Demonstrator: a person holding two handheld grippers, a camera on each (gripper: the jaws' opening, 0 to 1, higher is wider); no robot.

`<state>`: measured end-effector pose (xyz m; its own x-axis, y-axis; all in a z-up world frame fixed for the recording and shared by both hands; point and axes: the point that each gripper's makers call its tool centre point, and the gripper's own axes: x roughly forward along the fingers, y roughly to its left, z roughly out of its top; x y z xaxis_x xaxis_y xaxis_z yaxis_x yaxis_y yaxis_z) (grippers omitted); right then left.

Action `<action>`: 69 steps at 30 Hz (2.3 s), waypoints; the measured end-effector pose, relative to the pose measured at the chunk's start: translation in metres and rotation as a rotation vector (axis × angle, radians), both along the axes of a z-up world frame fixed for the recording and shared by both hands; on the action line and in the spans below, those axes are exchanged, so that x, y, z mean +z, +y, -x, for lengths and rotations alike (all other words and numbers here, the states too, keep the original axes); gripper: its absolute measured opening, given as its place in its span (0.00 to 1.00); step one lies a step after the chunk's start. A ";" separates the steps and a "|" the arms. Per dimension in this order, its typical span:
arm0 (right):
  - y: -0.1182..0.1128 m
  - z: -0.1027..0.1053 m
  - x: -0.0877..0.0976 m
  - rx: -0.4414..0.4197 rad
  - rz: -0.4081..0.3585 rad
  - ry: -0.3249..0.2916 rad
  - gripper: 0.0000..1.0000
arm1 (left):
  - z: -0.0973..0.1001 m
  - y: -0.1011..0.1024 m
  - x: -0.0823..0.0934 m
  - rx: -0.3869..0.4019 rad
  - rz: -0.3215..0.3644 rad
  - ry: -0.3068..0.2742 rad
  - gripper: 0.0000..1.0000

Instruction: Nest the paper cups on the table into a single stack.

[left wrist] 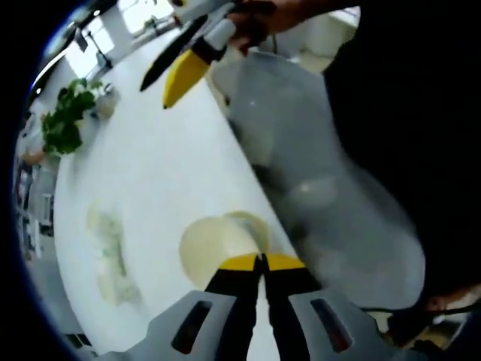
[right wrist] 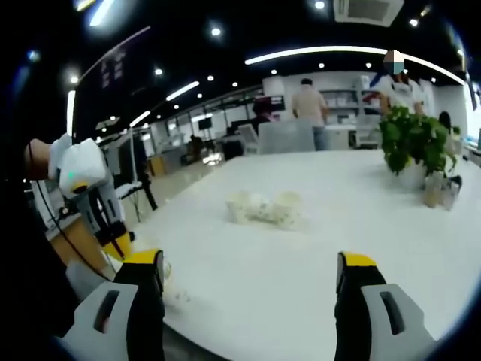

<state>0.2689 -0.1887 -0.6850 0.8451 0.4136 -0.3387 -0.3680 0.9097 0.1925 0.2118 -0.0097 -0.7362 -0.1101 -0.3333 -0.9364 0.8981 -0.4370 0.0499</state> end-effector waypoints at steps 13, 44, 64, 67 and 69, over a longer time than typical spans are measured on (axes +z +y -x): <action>-0.007 -0.001 -0.003 -0.012 -0.011 0.006 0.93 | 0.001 -0.003 -0.014 0.005 -0.007 0.036 0.05; 0.001 -0.005 -0.005 0.013 -0.007 0.020 0.93 | -0.005 -0.020 0.014 0.333 0.247 0.264 0.32; 0.008 -0.010 -0.008 0.036 -0.001 0.040 0.94 | -0.068 0.004 0.030 0.686 0.506 0.209 0.64; 0.008 -0.011 -0.007 0.034 0.001 0.037 0.94 | -0.075 0.011 0.031 0.726 0.524 0.206 0.67; 0.008 -0.011 -0.007 0.033 0.007 0.036 0.94 | -0.078 0.014 0.030 0.748 0.528 0.202 0.69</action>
<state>0.2803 -0.1809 -0.6920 0.8184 0.4388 -0.3711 -0.3910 0.8984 0.1999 0.2895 0.0048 -0.7058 0.1602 -0.7595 -0.6304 0.9499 0.2923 -0.1106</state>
